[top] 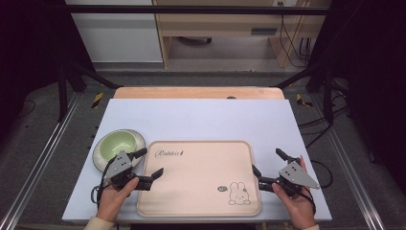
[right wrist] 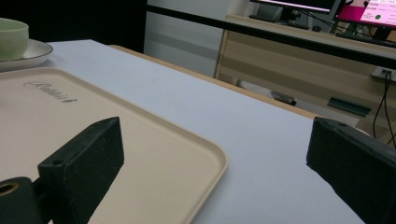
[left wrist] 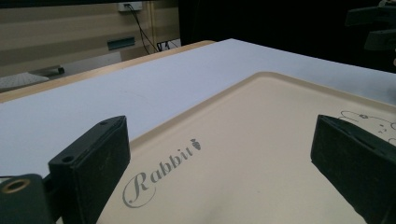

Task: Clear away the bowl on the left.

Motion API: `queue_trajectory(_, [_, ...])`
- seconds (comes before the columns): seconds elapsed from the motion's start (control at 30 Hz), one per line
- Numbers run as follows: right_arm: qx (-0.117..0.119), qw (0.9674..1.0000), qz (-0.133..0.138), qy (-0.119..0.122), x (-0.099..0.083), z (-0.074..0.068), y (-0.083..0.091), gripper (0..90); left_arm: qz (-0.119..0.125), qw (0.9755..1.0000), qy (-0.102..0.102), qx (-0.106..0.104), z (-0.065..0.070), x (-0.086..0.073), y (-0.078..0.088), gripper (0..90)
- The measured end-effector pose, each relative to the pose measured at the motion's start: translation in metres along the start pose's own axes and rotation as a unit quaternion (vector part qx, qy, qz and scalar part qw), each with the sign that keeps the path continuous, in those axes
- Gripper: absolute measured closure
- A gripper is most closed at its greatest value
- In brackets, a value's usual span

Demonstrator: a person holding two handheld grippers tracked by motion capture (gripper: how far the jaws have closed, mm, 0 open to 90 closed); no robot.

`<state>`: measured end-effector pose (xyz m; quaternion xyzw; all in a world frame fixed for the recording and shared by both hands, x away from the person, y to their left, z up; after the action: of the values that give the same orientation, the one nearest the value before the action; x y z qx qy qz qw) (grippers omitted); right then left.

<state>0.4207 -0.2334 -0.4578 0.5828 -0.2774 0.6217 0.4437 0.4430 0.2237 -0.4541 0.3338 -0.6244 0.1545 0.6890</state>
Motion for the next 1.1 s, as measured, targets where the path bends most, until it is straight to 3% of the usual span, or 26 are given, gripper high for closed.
queue_trajectory(0.13, [-0.006,1.0000,-0.007,0.000,0.002,0.000,0.002,4.2,0.001,1.0000,-0.006,0.003,0.001,0.002,0.002,4.8])
queue_trajectory(0.23, [-0.017,0.9997,-0.016,0.010,0.003,0.001,0.003,4.1,0.007,0.9998,0.000,0.020,-0.002,0.003,0.006,5.1])
queue_trajectory(0.4, [-0.018,0.9997,-0.015,0.008,0.003,0.000,0.002,4.3,0.012,0.9993,-0.002,0.036,-0.007,0.009,0.018,5.1])
queue_trajectory(0.67, [-0.021,0.9997,-0.009,0.000,0.006,0.000,0.004,4.0,0.003,0.9964,-0.005,0.084,-0.020,0.025,0.041,5.8])
queue_trajectory(0.8, [-0.018,0.9998,-0.009,0.000,0.005,-0.002,0.003,4.0,-0.012,0.9929,-0.013,0.117,-0.033,0.035,0.049,6.1])
queue_trajectory(0.87, [-0.016,0.9998,-0.013,0.003,0.004,-0.003,0.003,4.0,-0.014,0.9907,-0.006,0.135,-0.041,0.039,0.053,6.5])
queue_trajectory(0.9, [-0.015,0.9998,-0.015,0.005,0.004,-0.003,0.002,4.0,-0.025,0.9882,0.000,0.151,-0.048,0.040,0.054,6.6])
queue_trajectory(0.93, [-0.015,0.9998,-0.015,0.005,0.004,-0.003,0.002,4.0,-0.025,0.9882,0.000,0.151,-0.048,0.040,0.054,6.8])
queue_trajectory(1.1, [-0.017,0.9997,-0.017,0.005,0.004,-0.003,0.002,4.1,-0.067,0.9835,0.004,0.168,-0.068,0.043,0.053,6.7])
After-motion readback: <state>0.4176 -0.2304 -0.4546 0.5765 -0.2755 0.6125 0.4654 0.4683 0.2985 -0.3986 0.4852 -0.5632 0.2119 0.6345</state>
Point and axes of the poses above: each handheld gripper's, and its own axes: y roughly backward along the jaws, x roughly out of its top, z roughly to its right, the point moved 2 cm from there along -y, roughly forward along the jaws, and after that the axes turned 1 degree about -z, right-handed, at the moved point
